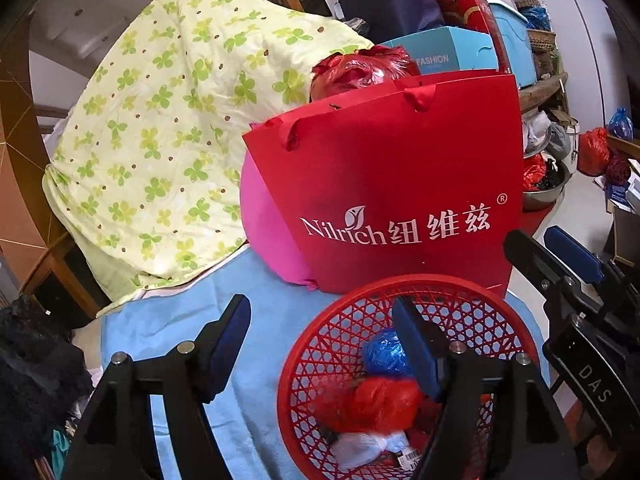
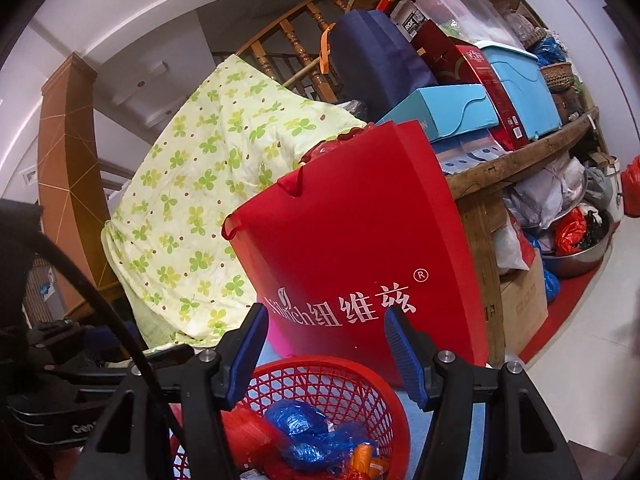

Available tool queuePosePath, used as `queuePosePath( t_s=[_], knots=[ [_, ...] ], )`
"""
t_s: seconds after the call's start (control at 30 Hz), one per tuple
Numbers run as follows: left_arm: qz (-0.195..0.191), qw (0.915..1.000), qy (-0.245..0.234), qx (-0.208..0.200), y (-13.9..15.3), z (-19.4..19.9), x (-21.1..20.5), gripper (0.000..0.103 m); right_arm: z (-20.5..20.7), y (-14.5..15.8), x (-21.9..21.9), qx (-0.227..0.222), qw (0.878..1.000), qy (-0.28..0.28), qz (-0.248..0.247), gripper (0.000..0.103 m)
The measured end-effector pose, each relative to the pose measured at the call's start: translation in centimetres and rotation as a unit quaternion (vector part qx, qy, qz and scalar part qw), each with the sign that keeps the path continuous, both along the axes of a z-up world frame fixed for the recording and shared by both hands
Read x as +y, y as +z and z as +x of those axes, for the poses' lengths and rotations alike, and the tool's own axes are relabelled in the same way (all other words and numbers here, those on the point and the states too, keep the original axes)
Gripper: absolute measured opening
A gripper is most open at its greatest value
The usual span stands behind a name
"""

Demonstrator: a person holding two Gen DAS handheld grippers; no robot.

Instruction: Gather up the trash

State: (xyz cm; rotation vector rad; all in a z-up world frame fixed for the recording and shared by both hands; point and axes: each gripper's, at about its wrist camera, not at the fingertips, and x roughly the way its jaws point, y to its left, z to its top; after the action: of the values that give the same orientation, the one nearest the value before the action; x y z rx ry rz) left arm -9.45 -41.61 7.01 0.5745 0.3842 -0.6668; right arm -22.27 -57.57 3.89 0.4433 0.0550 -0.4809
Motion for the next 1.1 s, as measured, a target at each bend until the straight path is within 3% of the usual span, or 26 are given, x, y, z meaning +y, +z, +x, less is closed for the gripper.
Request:
queuePosePath(
  t_s=[0.27, 0.67, 1.1],
  knots=[
    [0.003, 0.9994, 0.031, -0.015, 0.4, 0.9, 1.8, 0.079, 0.6, 0.1, 0.3, 0.001, 1.0, 0.003, 0.006, 0.064],
    [-0.025, 0.9974, 0.061, -0.028, 2.9, 1.8, 6.2, 0.083, 3.0, 0.6, 3.7, 0.03, 0.999, 0.015, -0.017, 0.066],
    [-0.069, 0.996, 0.049, -0.03, 5.4, 1.2, 10.5, 0.083, -0.4, 2.8, 8.9, 0.083, 0.995, 0.009, -0.052, 0.07]
  ],
)
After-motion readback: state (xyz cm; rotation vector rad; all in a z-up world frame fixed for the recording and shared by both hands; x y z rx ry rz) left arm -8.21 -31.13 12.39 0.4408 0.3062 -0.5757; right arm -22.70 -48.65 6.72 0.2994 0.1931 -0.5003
